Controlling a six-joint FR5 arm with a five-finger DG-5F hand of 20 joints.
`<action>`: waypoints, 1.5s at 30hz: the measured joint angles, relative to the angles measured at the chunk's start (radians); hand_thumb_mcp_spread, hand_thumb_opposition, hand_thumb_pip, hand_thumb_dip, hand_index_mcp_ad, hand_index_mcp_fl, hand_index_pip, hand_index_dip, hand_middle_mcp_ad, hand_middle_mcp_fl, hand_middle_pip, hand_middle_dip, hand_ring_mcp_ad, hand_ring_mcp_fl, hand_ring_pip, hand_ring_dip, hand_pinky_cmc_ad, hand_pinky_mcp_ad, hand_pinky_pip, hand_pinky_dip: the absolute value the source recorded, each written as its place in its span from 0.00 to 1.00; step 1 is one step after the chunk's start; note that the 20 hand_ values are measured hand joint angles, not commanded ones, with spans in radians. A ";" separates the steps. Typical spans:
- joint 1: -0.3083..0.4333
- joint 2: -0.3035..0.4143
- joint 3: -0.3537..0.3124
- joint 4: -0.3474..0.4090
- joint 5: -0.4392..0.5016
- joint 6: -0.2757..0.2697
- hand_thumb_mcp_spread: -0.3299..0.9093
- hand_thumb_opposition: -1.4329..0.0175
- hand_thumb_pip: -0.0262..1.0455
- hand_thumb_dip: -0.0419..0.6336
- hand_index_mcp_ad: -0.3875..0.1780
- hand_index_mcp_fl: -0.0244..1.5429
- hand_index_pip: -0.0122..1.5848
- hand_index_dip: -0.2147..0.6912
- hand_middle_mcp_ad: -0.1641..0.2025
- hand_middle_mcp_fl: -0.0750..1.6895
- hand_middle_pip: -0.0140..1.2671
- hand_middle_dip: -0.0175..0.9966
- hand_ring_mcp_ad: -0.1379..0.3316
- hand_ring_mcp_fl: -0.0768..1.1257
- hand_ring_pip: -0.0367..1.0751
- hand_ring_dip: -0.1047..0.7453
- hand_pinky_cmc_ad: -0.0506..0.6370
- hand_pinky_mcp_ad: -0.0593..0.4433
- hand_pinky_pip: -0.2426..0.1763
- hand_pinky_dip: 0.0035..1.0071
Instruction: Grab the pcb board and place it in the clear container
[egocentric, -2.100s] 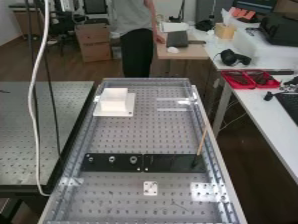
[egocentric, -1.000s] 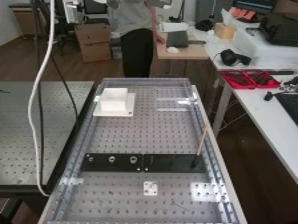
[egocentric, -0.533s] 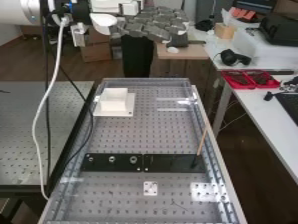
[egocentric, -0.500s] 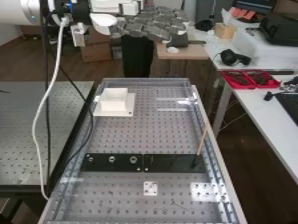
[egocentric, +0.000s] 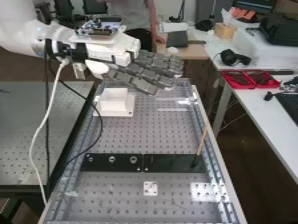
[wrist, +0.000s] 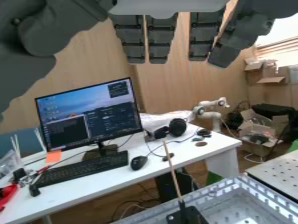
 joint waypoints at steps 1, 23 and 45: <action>-0.001 -0.002 -0.003 0.005 0.005 0.001 0.44 0.58 0.16 0.07 0.69 0.08 0.06 0.27 0.55 0.04 0.11 0.04 0.68 0.09 0.11 0.08 0.58 0.38 0.31 0.30; 0.097 -0.101 -0.102 0.250 0.442 0.088 0.50 0.56 0.21 0.09 0.68 0.17 0.06 0.49 0.55 0.04 0.12 0.04 0.68 0.09 0.11 0.08 0.57 0.39 0.29 0.35; 0.194 -0.313 -0.073 0.492 0.836 0.121 0.63 0.52 0.27 0.17 0.53 0.21 0.08 0.70 0.55 0.04 0.12 0.08 0.67 0.08 0.10 0.08 0.56 0.38 0.29 0.27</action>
